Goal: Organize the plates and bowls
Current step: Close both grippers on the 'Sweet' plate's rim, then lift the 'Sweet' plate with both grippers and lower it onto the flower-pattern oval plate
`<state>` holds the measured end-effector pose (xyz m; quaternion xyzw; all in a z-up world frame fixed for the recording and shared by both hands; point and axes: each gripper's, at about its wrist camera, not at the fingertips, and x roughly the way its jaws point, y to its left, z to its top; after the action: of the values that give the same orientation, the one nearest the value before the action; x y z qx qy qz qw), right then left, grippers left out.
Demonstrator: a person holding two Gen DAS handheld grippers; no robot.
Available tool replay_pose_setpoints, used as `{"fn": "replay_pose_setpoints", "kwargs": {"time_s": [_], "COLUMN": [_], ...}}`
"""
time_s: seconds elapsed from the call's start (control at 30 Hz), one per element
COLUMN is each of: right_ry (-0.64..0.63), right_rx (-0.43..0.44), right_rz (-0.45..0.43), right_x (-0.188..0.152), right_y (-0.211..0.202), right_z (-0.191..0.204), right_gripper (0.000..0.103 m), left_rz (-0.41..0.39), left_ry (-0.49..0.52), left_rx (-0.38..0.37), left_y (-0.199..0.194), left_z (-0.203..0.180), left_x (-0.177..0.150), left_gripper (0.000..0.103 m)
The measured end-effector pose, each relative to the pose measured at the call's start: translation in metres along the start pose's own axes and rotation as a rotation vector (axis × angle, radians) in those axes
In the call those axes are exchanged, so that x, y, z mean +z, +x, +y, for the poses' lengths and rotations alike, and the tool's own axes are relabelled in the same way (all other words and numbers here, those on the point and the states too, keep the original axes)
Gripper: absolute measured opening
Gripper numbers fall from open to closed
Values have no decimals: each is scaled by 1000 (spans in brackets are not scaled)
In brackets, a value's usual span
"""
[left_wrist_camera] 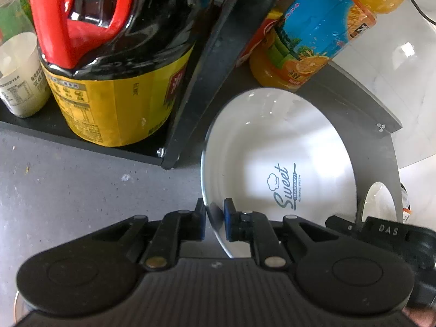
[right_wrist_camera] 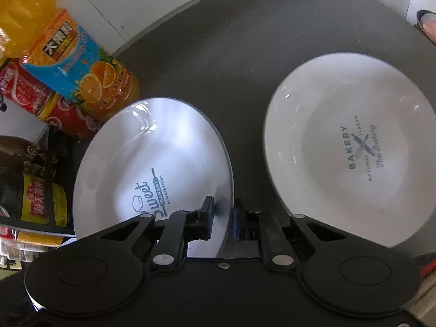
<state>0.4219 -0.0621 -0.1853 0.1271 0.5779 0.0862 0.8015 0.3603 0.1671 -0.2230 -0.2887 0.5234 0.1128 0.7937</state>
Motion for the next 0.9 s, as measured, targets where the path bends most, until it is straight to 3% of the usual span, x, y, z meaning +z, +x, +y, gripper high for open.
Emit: {"fn": "replay_pose_setpoints", "kwargs": {"time_s": [0.2, 0.5, 0.9], "right_ry": [-9, -14, -54], "right_rx": [89, 128, 176], "right_rz": [-81, -122, -177], "right_x": [1, -13, -40], "right_y": [-24, -45, -79], "right_z": [-4, -9, -7], "right_gripper": [7, 9, 9], "left_rz": [-28, -38, -93], "left_ry": [19, 8, 19], "left_rx": [-6, -44, -22], "left_y": [-12, -38, -74], "left_z": [-3, -2, 0], "left_x": [0, -7, -30], "left_gripper": [11, 11, 11]}}
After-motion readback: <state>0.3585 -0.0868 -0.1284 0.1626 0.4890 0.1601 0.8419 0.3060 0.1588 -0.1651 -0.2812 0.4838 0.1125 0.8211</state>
